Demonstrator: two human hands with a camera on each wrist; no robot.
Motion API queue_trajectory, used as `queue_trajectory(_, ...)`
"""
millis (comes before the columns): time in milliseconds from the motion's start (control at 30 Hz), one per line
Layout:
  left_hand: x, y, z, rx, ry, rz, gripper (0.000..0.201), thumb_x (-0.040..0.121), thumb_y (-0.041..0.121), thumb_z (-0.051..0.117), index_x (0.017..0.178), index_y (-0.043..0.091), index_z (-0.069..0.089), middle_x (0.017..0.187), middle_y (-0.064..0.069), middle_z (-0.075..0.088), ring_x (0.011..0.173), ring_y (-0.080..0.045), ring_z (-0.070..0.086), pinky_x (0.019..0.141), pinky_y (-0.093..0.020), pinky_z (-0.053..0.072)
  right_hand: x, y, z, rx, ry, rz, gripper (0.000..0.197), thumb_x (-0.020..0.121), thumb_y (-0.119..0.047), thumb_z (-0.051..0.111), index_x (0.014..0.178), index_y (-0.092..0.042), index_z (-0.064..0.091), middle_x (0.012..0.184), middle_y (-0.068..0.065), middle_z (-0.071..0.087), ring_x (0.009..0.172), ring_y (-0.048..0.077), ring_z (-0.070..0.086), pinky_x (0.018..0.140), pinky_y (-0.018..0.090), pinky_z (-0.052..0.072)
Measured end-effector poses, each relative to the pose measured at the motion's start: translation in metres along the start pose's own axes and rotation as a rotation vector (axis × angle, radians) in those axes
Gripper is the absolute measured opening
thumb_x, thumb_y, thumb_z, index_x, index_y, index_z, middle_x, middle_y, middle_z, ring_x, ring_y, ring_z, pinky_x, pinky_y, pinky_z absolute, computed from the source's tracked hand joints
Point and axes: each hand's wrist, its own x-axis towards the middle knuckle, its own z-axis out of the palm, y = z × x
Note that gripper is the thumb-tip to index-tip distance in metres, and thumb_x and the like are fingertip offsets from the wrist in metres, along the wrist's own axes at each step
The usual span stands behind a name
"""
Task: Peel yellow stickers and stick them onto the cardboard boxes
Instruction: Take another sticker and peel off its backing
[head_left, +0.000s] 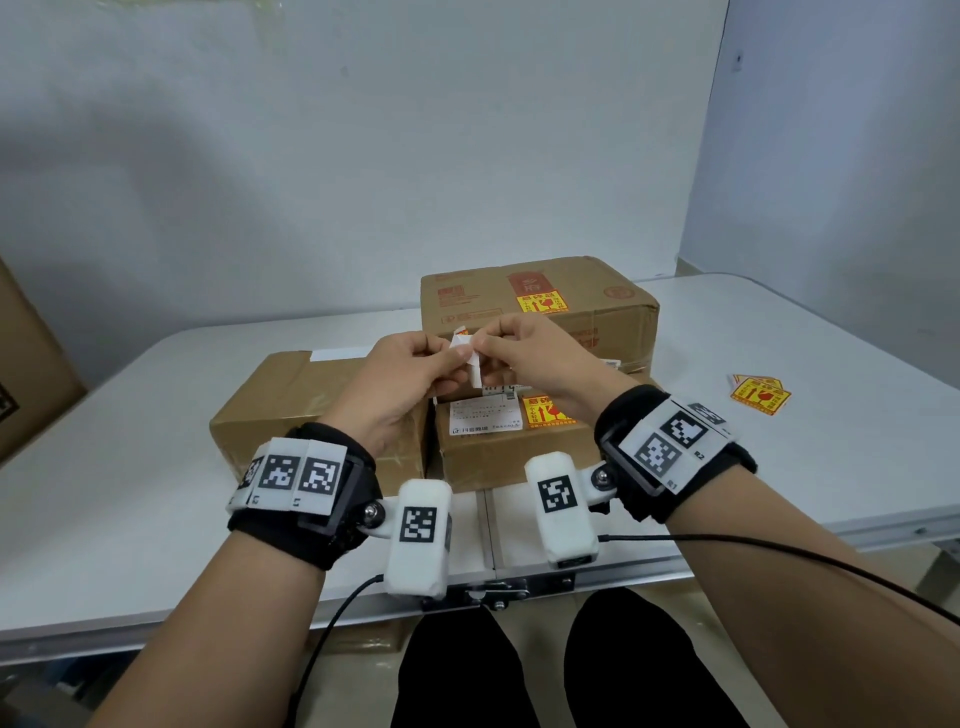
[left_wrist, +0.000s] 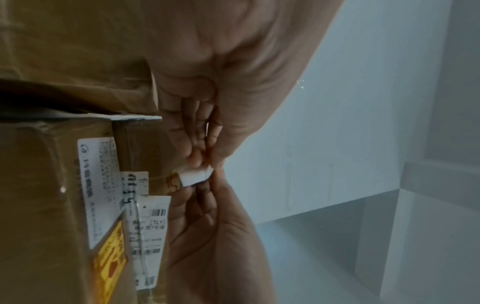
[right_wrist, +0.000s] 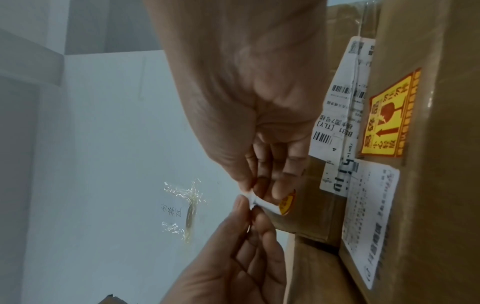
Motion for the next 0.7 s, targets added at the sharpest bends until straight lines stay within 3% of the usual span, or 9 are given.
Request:
queue_trajectory(200,-0.0022,0.0034,-0.0048,-0.129,-0.092,-0.07,0.016,0.088,0.003,0.063,0.074,0.007,0.057,0.072,-0.011,0.071,0.07,-0.013,0.071,0.062,-0.016,0.056,-0.002,0.0033,-0.0005,0.052,-0.033,0.045,0.013,0.097,-0.011,0.052,0.089,-0.009,0.062,0.086,0.01,0.064,0.08,0.02,0.059,0.081,0.035,0.056)
queue_trajectory(400,-0.0032,0.0044,-0.0085,-0.18,-0.139,-0.108,0.021,0.09,0.0,0.059,0.073,0.009,0.05,0.061,-0.006,0.066,0.057,-0.008,0.066,0.056,-0.016,0.054,-0.0047,0.0049,-0.0021,0.228,-0.038,0.104,0.012,0.097,-0.008,0.051,0.09,-0.005,0.06,0.077,0.007,0.058,0.068,0.013,0.057,0.063,0.02,0.056)
queue_trajectory(467,-0.0037,0.004,-0.0077,-0.186,-0.13,-0.11,0.021,0.09,-0.001,0.059,0.074,0.009,0.05,0.062,-0.007,0.067,0.057,-0.01,0.067,0.056,-0.017,0.054,-0.0049,0.0065,-0.0029,0.278,-0.05,0.112,0.015,0.098,-0.012,0.052,0.096,0.0,0.062,0.078,0.008,0.059,0.07,0.014,0.058,0.065,0.02,0.056)
queue_trajectory(533,-0.0039,0.0038,-0.0062,-0.158,-0.1,-0.096,0.02,0.09,-0.001,0.06,0.075,0.008,0.049,0.065,-0.01,0.068,0.059,-0.011,0.068,0.055,-0.017,0.054,-0.0048,0.0078,-0.0046,0.296,-0.073,0.128,0.031,0.098,-0.027,0.053,0.103,0.002,0.064,0.085,0.009,0.062,0.078,0.017,0.06,0.073,0.025,0.056)
queue_trajectory(600,-0.0034,0.0041,-0.0049,-0.126,-0.064,-0.075,0.02,0.09,0.0,0.06,0.076,0.009,0.049,0.069,-0.011,0.068,0.059,-0.01,0.069,0.055,-0.016,0.055,-0.0055,0.0081,-0.0069,0.268,-0.1,0.143,0.036,0.095,-0.039,0.055,0.097,-0.005,0.065,0.086,0.006,0.064,0.082,0.017,0.061,0.077,0.027,0.055)
queue_trajectory(700,-0.0013,0.0039,-0.0042,-0.1,-0.052,-0.051,0.018,0.09,0.002,0.061,0.078,0.01,0.049,0.07,-0.01,0.069,0.06,-0.01,0.068,0.058,-0.016,0.056,-0.0066,0.01,-0.008,0.132,-0.125,0.111,0.021,0.09,-0.029,0.064,0.089,-0.009,0.066,0.08,0.002,0.065,0.077,0.012,0.062,0.072,0.023,0.054)
